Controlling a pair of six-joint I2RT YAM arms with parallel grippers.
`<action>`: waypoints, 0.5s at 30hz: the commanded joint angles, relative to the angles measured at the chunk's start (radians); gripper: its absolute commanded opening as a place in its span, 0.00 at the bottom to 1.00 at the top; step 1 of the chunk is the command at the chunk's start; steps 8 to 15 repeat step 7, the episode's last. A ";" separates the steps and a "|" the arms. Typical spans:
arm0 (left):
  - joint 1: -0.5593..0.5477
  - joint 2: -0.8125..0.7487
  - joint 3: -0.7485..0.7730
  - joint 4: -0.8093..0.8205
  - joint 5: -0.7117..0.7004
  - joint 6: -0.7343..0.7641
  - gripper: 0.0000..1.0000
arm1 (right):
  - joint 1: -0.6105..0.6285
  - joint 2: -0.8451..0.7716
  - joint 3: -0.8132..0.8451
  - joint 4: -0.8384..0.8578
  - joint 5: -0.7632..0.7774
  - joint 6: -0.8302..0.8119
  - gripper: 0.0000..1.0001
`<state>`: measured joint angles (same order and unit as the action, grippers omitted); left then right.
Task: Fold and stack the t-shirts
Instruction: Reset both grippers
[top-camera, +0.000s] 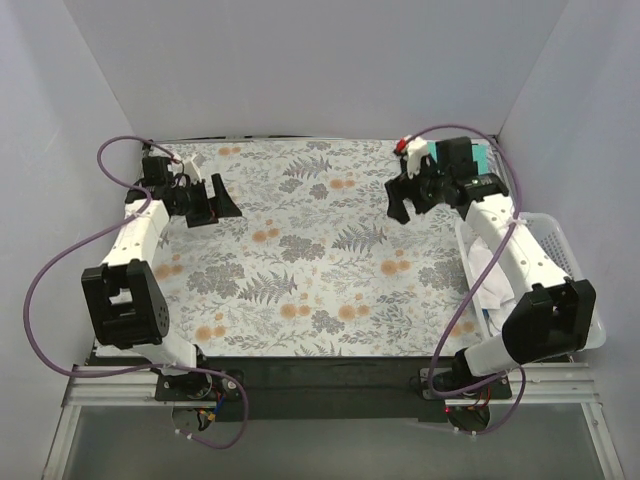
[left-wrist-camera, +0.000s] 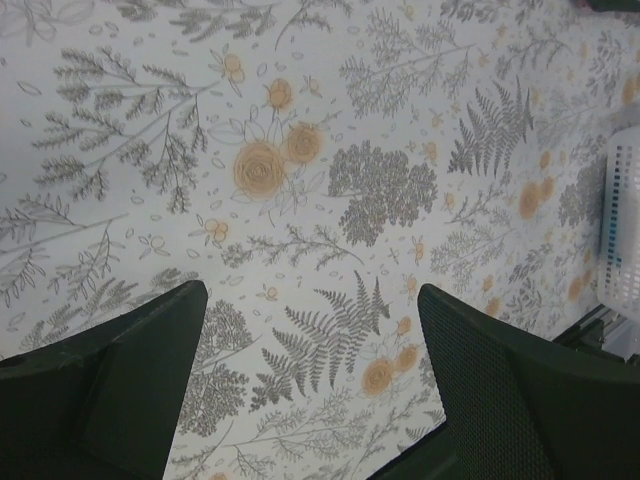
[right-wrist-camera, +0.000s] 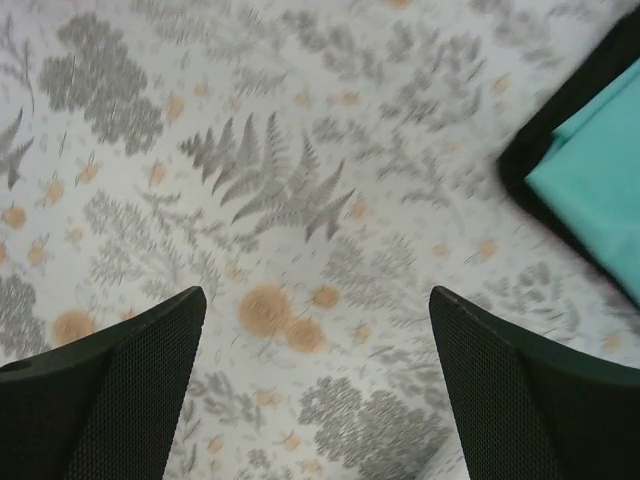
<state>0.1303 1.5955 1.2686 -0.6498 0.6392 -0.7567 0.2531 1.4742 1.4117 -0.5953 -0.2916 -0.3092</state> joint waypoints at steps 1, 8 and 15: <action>-0.008 -0.140 -0.076 -0.031 -0.025 0.054 0.86 | 0.009 -0.072 -0.143 -0.015 -0.043 0.027 0.98; -0.008 -0.278 -0.224 -0.025 -0.059 0.063 0.86 | 0.046 -0.166 -0.344 0.035 -0.061 0.059 0.98; -0.008 -0.278 -0.224 -0.025 -0.059 0.063 0.86 | 0.046 -0.166 -0.344 0.035 -0.061 0.059 0.98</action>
